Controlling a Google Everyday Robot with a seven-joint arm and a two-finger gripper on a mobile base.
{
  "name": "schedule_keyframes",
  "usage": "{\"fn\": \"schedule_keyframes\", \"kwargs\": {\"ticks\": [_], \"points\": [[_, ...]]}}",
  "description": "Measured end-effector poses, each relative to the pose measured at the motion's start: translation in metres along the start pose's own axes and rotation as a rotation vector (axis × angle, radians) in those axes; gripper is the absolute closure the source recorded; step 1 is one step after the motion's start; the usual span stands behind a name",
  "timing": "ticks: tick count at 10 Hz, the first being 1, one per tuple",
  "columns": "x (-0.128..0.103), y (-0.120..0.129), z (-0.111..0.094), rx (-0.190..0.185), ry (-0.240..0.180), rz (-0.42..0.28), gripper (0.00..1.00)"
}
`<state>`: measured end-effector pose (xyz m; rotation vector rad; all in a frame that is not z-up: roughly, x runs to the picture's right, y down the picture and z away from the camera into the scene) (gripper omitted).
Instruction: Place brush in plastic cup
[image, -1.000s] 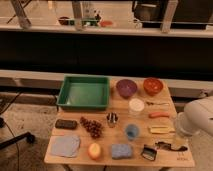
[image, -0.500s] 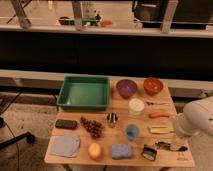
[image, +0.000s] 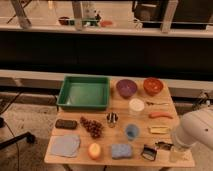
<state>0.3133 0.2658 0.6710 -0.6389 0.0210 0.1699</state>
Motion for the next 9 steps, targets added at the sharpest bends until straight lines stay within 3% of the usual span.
{"fn": "schedule_keyframes", "kwargs": {"ticks": [9], "points": [[-0.003, 0.002, 0.045, -0.008, -0.075, 0.017, 0.20]]}}
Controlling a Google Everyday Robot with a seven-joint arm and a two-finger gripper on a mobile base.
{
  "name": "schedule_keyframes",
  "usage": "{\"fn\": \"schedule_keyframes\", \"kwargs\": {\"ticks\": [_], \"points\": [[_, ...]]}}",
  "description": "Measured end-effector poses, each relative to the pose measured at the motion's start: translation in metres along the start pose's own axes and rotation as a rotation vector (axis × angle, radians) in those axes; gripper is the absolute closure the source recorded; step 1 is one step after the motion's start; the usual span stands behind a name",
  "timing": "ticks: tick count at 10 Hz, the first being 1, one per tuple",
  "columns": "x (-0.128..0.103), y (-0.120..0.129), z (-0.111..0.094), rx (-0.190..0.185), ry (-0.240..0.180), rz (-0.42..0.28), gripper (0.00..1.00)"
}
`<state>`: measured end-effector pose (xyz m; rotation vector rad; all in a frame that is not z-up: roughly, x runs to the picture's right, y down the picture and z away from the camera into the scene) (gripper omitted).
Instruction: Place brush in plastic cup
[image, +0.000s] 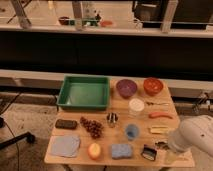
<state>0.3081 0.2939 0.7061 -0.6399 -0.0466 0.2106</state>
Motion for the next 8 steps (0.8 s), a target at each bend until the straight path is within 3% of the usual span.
{"fn": "schedule_keyframes", "kwargs": {"ticks": [8], "points": [[0.001, 0.003, 0.023, -0.024, -0.026, 0.007, 0.20]]}}
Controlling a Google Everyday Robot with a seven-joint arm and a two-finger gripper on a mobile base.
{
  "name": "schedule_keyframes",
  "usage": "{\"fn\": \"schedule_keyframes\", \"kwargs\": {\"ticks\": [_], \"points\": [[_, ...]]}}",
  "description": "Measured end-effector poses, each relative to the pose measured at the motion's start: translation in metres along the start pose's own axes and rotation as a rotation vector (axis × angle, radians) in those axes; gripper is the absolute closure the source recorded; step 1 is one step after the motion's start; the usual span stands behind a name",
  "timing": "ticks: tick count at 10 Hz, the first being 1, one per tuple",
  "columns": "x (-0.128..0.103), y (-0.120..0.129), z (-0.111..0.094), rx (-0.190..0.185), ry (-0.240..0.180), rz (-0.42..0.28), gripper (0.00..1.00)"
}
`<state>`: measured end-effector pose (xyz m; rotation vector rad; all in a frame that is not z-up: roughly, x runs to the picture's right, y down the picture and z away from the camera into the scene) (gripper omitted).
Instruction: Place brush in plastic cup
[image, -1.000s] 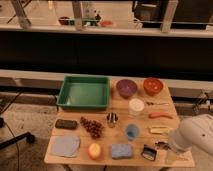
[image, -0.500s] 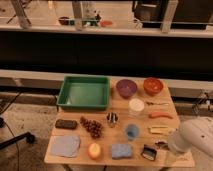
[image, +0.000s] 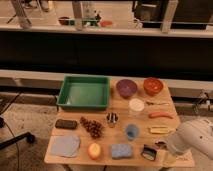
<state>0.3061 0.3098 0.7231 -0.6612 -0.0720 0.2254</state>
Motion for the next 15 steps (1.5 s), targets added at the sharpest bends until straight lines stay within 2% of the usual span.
{"fn": "schedule_keyframes", "kwargs": {"ticks": [5, 10, 15], "points": [[0.001, -0.016, 0.018, -0.003, -0.001, 0.004, 0.20], [0.016, -0.024, 0.031, -0.004, 0.003, 0.036, 0.22], [0.018, -0.027, 0.035, -0.002, -0.005, 0.050, 0.58]]}}
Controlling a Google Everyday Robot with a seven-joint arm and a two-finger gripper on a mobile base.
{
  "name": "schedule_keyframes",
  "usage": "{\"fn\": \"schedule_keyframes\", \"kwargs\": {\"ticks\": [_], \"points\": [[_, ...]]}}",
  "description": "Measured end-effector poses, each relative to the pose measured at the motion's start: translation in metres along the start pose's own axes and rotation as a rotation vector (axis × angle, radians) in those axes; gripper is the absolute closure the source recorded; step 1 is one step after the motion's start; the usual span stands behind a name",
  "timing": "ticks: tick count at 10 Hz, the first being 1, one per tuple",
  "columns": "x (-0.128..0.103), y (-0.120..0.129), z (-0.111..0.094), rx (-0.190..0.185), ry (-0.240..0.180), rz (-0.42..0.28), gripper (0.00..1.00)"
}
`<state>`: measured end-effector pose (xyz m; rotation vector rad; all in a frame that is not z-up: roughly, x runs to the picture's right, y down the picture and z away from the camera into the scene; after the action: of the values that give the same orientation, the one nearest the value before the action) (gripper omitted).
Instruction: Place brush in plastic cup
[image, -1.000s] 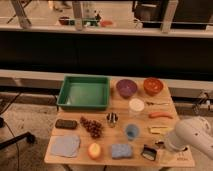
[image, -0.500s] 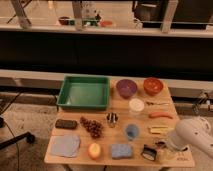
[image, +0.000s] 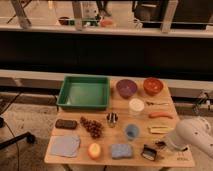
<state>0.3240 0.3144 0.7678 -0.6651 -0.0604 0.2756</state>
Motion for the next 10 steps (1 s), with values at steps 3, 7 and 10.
{"fn": "schedule_keyframes", "kwargs": {"ticks": [3, 7, 10], "points": [[0.001, -0.001, 0.000, 0.003, 0.002, -0.001, 0.89], [0.001, -0.001, -0.001, 0.003, 0.002, -0.004, 1.00], [-0.007, -0.004, -0.017, 0.021, 0.006, -0.003, 1.00]]}}
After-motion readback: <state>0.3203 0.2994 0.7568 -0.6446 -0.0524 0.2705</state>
